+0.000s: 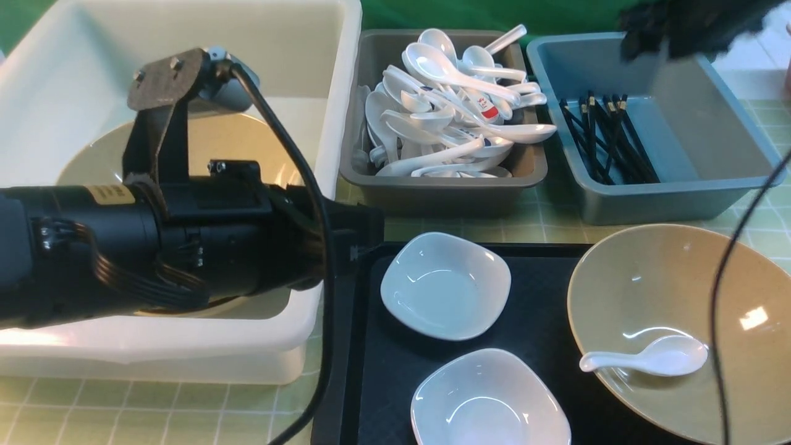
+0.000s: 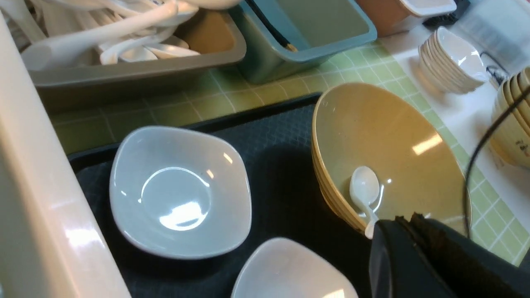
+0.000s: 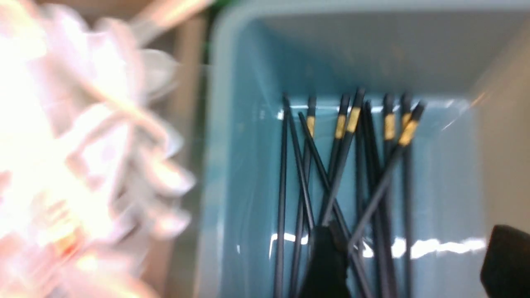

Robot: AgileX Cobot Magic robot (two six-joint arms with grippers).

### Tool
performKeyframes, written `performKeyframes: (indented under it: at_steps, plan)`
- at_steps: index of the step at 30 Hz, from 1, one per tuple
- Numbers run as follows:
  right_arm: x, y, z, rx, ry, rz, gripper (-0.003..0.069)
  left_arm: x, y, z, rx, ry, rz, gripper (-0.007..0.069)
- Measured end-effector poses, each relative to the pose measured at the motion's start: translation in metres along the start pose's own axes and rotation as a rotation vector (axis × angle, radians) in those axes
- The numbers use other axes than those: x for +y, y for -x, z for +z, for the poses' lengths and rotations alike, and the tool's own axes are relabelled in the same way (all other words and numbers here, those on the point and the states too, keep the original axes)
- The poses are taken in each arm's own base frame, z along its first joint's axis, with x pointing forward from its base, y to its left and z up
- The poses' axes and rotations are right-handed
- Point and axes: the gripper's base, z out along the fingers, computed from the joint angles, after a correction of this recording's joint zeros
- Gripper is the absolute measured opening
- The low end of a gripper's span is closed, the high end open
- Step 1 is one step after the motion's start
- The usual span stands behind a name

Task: On green table put chopsticks spoon bowls plates into blue grey white boxes.
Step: 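Reach down and grasp the white spoon resting in the bowl with the right gripper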

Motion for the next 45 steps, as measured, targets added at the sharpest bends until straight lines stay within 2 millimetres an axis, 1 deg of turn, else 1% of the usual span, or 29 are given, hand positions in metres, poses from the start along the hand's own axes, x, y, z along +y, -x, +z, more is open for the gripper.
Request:
performKeyframes:
  at_steps: [2, 5, 6, 7, 8, 9, 10, 11, 12, 13, 14, 15, 17, 18, 19, 20, 21, 22, 23, 25, 28, 31, 34, 35, 36, 37, 40, 41, 45]
  plan:
    - [0.006, 0.005, -0.04, -0.029, 0.016, -0.045, 0.0485, 0.0, -0.002, 0.0, 0.024, -0.004, 0.012, -0.0002]
    - [0.018, 0.001, -0.099, -0.089, 0.061, -0.11, 0.0485, -0.001, -0.005, 0.001, 0.072, -0.013, 0.032, -0.0001]
    - [0.022, -0.004, -0.112, -0.099, 0.074, -0.137, 0.0485, -0.002, -0.005, 0.002, 0.089, -0.018, 0.046, 0.0]
    - [0.03, -0.011, -0.138, -0.132, 0.096, -0.202, 0.0485, -0.002, -0.002, 0.002, 0.102, -0.019, 0.071, 0.0]
    - [0.031, -0.013, -0.135, -0.124, 0.099, -0.202, 0.0485, -0.003, -0.002, 0.002, 0.104, -0.021, 0.074, 0.0]
    - [0.042, -0.028, -0.157, -0.137, 0.125, -0.287, 0.0487, -0.005, 0.005, 0.003, 0.121, -0.03, 0.122, 0.0]
    - [0.048, -0.037, -0.17, -0.15, 0.138, -0.331, 0.0487, -0.006, 0.008, 0.003, 0.127, -0.033, 0.14, 0.0]
    - [0.052, -0.046, -0.178, -0.146, 0.153, -0.354, 0.0487, -0.008, 0.014, 0.004, 0.131, -0.038, 0.162, 0.0]
    - [0.058, -0.058, -0.181, -0.13, 0.174, -0.379, 0.0487, -0.01, 0.02, 0.005, 0.14, -0.045, 0.184, 0.0]
    - [0.064, -0.077, -0.188, -0.109, 0.202, -0.403, 0.0487, -0.012, 0.026, 0.007, 0.159, -0.057, 0.207, 0.0]
    - [0.065, -0.08, -0.189, -0.105, 0.206, -0.406, 0.0487, -0.012, 0.026, 0.009, 0.166, -0.058, 0.208, 0.0]
    - [0.067, -0.097, -0.192, -0.081, 0.221, -0.436, 0.0487, -0.014, 0.033, 0.012, 0.189, -0.075, 0.22, 0.0]
    - [0.068, -0.122, -0.192, -0.045, 0.239, -0.529, 0.0487, -0.016, 0.037, 0.017, 0.235, -0.095, 0.227, 0.0]
    - [0.068, -0.137, -0.188, -0.012, 0.249, -0.604, 0.0487, -0.016, 0.038, 0.02, 0.259, -0.107, 0.235, 0.0]
    - [0.067, -0.142, -0.185, 0.004, 0.252, -0.638, 0.0487, -0.016, 0.038, 0.021, 0.267, -0.111, 0.239, 0.0]
    - [0.064, -0.164, -0.173, 0.079, 0.272, -0.789, 0.0487, -0.016, 0.039, 0.024, 0.287, -0.124, 0.26, 0.0]
    - [0.06, -0.182, -0.16, 0.153, 0.294, -0.884, 0.0487, -0.016, 0.038, 0.024, 0.295, -0.136, 0.285, 0.0001]
    - [0.058, -0.193, -0.15, 0.2, 0.311, -0.947, 0.0487, -0.017, 0.038, 0.024, 0.297, -0.147, 0.303, 0.0001]
    - [0.057, -0.195, -0.148, 0.21, 0.315, -0.954, 0.0487, -0.017, 0.038, 0.024, 0.297, -0.15, 0.311, 0.0001]
    - [0.052, -0.22, -0.123, 0.311, 0.367, -1.042, 0.0487, -0.02, 0.038, 0.023, 0.299, -0.177, 0.337, 0.0001]
    - [0.051, -0.237, -0.098, 0.37, 0.442, -1.135, 0.0487, -0.021, 0.036, 0.022, 0.315, -0.201, 0.347, 0.0001]
    - [0.056, -0.241, -0.078, 0.341, 0.52, -1.179, 0.0487, -0.022, 0.034, 0.021, 0.338, -0.218, 0.353, 0.0001]
    - [0.062, -0.239, -0.065, 0.295, 0.57, -1.192, 0.0487, -0.023, 0.033, 0.02, 0.356, -0.228, 0.354, 0.0001]
    - [0.065, -0.235, -0.057, 0.279, 0.598, -1.187, 0.0487, -0.023, 0.032, 0.02, 0.367, -0.234, 0.354, 0.0001]
    - [0.065, -0.235, -0.057, 0.279, 0.598, -1.187, 0.0487, -0.023, 0.031, 0.02, 0.368, -0.235, 0.353, 0.0001]
    - [0.068, -0.231, -0.049, 0.278, 0.621, -1.183, 0.0487, -0.024, 0.031, 0.02, 0.37, -0.24, 0.35, 0.0001]
    - [0.071, -0.223, -0.042, 0.287, 0.653, -1.186, 0.0487, -0.025, 0.032, 0.019, 0.366, -0.246, 0.343, 0.0001]
    - [0.074, -0.217, -0.038, 0.298, 0.686, -1.189, 0.0487, -0.025, 0.032, 0.019, 0.362, -0.253, 0.335, 0.0001]
    - [0.078, -0.208, -0.035, 0.333, 0.752, -1.193, 0.0487, -0.026, 0.032, 0.019, 0.356, -0.262, 0.324, 0.0001]
